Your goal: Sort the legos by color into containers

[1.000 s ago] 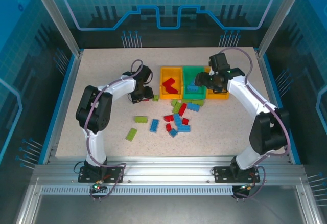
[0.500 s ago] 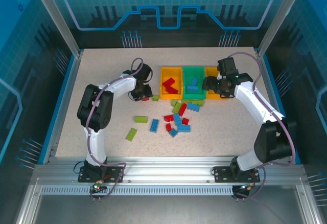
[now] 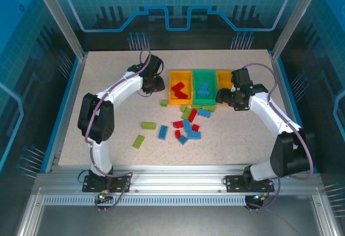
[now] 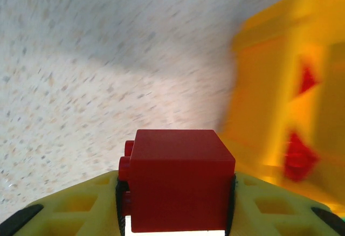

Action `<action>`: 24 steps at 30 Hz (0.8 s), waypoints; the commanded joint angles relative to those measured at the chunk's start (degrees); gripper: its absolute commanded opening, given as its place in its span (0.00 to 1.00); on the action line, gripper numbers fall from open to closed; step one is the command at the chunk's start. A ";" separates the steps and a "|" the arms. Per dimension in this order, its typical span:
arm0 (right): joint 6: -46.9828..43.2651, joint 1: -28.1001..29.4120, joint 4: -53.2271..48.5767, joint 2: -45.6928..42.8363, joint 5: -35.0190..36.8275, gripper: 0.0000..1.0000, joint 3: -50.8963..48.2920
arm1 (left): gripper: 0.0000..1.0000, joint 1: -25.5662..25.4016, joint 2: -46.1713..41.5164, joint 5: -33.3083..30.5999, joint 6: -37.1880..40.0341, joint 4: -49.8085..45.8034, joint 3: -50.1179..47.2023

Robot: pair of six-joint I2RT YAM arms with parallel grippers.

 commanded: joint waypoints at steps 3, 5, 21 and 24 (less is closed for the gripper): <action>1.04 -0.52 0.63 -2.69 -2.17 0.76 -3.97 | 0.42 -4.45 -1.04 -0.32 3.49 0.51 6.74; 1.45 -0.47 1.10 -2.91 -2.72 0.76 -5.28 | 0.42 -5.88 0.56 0.80 4.41 1.23 8.73; 3.05 4.20 3.88 1.15 -7.36 0.75 -7.48 | 0.49 -8.30 11.25 3.55 3.07 -0.34 16.08; 4.84 6.27 4.95 2.96 -7.48 0.76 -6.92 | 0.53 -8.28 11.39 3.64 2.63 -0.22 15.93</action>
